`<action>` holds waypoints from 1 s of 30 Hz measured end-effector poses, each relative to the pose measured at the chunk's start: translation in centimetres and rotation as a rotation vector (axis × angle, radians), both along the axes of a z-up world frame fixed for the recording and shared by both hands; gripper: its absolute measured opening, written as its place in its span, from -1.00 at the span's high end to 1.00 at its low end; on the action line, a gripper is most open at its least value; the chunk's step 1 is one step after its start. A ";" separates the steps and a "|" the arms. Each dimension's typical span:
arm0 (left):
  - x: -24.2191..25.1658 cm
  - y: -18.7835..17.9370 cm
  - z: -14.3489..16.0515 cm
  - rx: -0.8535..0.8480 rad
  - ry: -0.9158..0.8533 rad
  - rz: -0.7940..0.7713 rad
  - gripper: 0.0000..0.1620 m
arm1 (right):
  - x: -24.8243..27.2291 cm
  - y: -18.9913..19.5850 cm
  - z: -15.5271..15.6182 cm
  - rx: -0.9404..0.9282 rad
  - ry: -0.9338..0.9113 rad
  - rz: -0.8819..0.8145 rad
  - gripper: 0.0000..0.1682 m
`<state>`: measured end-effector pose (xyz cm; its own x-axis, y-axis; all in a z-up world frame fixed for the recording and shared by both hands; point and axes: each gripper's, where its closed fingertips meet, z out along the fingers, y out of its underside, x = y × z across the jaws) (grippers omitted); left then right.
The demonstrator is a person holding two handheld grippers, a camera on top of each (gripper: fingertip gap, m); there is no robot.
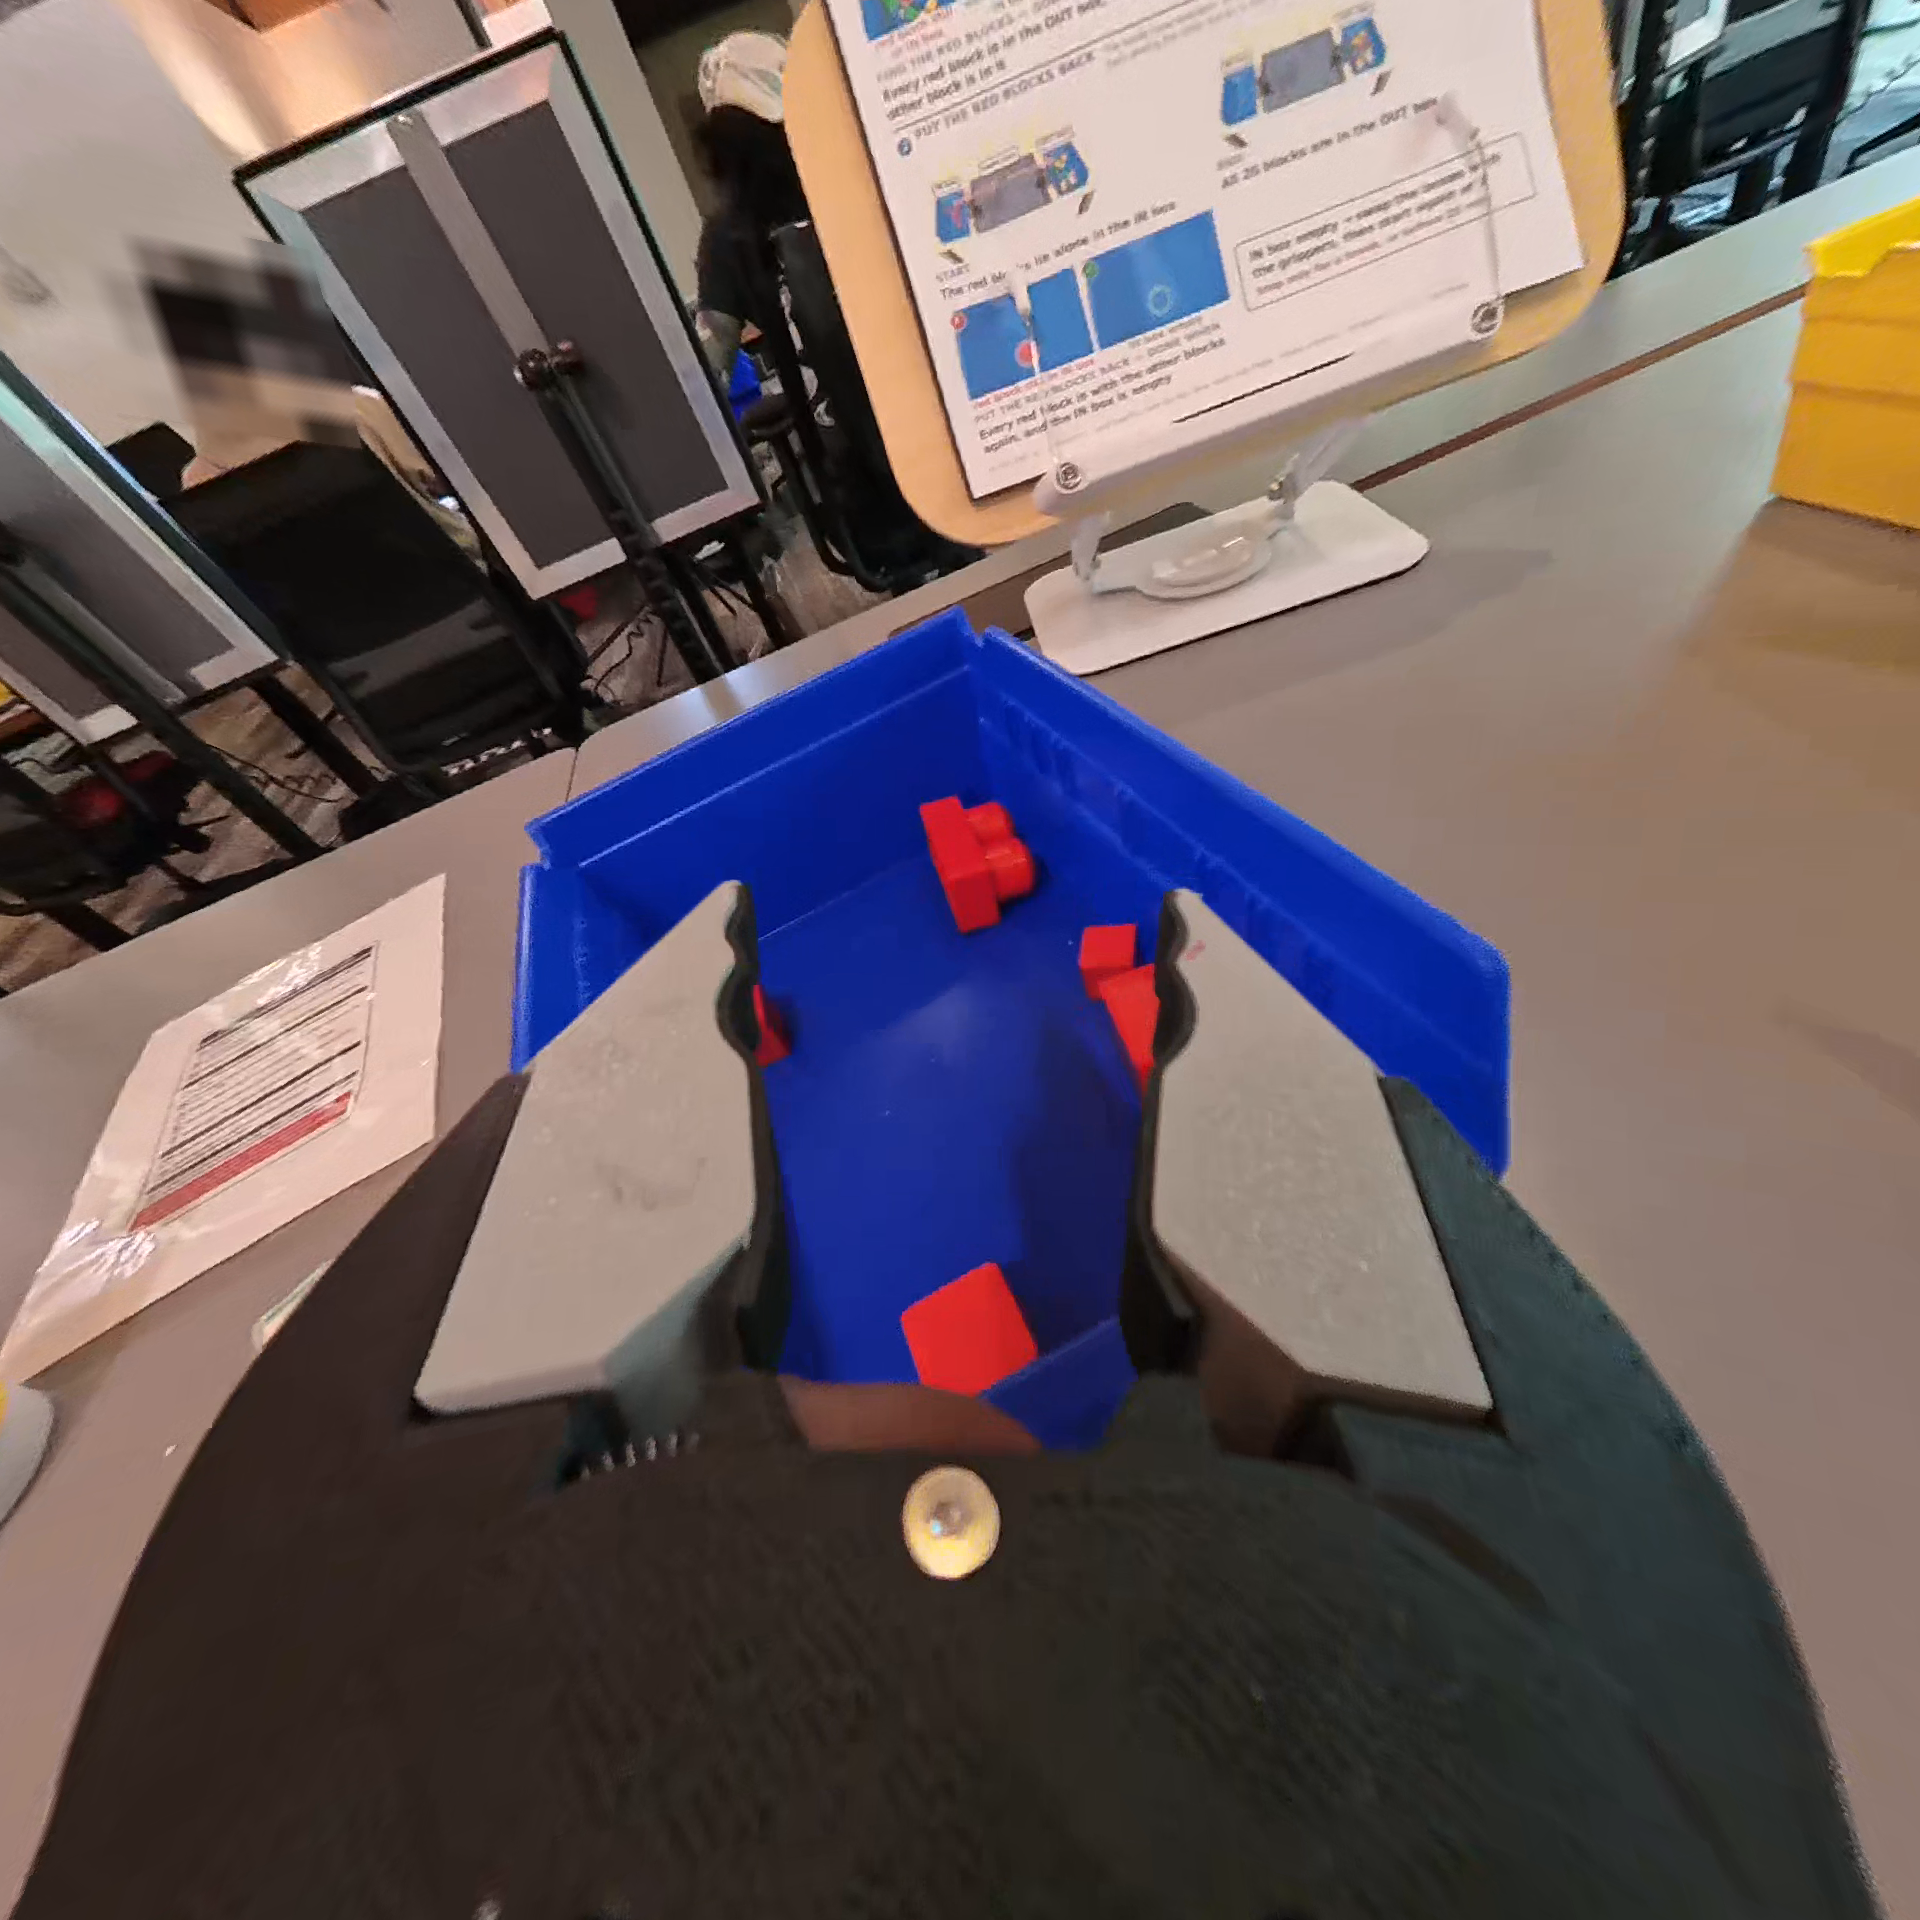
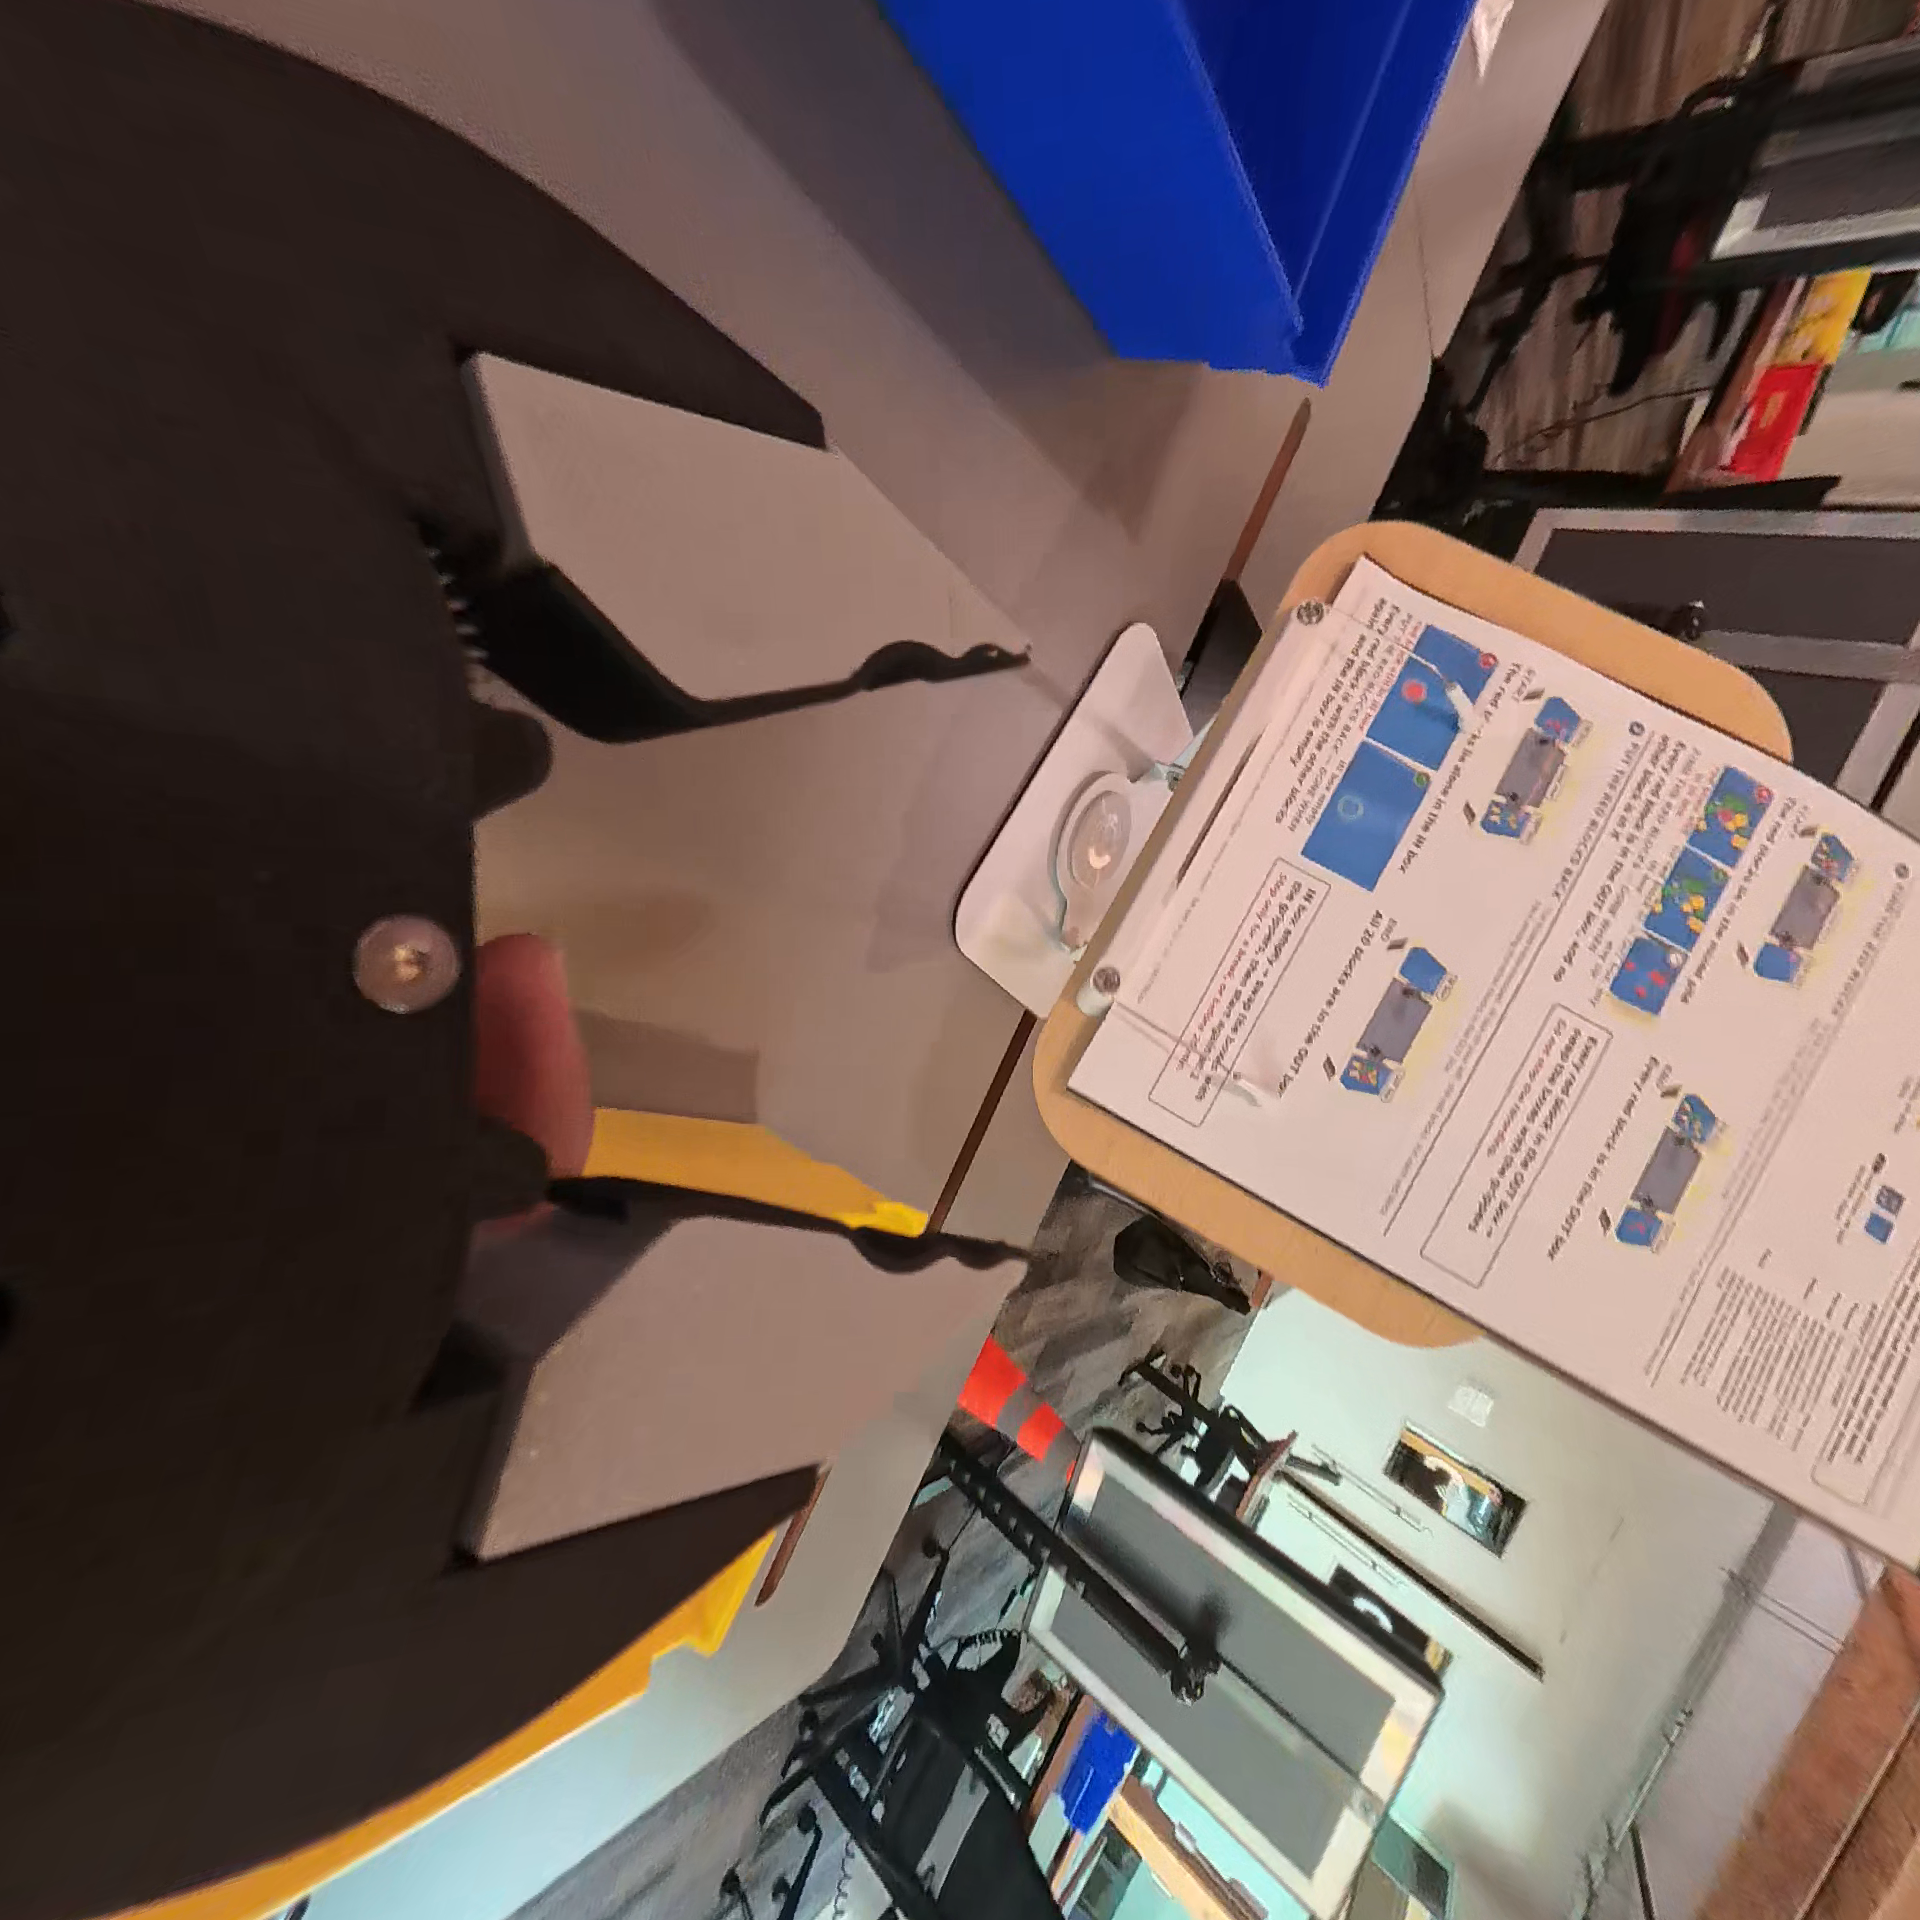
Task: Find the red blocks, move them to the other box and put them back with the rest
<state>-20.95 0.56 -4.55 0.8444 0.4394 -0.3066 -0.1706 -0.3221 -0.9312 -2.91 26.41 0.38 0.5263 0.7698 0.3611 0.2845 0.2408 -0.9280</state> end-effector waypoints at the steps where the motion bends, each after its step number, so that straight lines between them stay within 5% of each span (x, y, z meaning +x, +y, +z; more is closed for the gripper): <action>1: -0.1 -0.3 0.1 -0.003 0.005 0.010 0.07 | -0.4 -0.4 -0.2 -0.012 -0.002 0.018 -0.30; 14: 1.0 2.3 1.5 0.034 0.020 -0.079 0.07 | 2.2 0.1 -0.9 -0.054 -0.020 -0.019 -0.44; 18: 1.4 3.6 3.3 0.126 0.055 -0.108 0.24 | 4.5 1.0 -0.8 -0.064 -0.011 -0.080 -0.47; 30: 1.8 4.7 2.0 0.065 0.046 -0.147 0.15 | 6.3 1.0 0.2 -0.048 0.028 -0.122 -0.50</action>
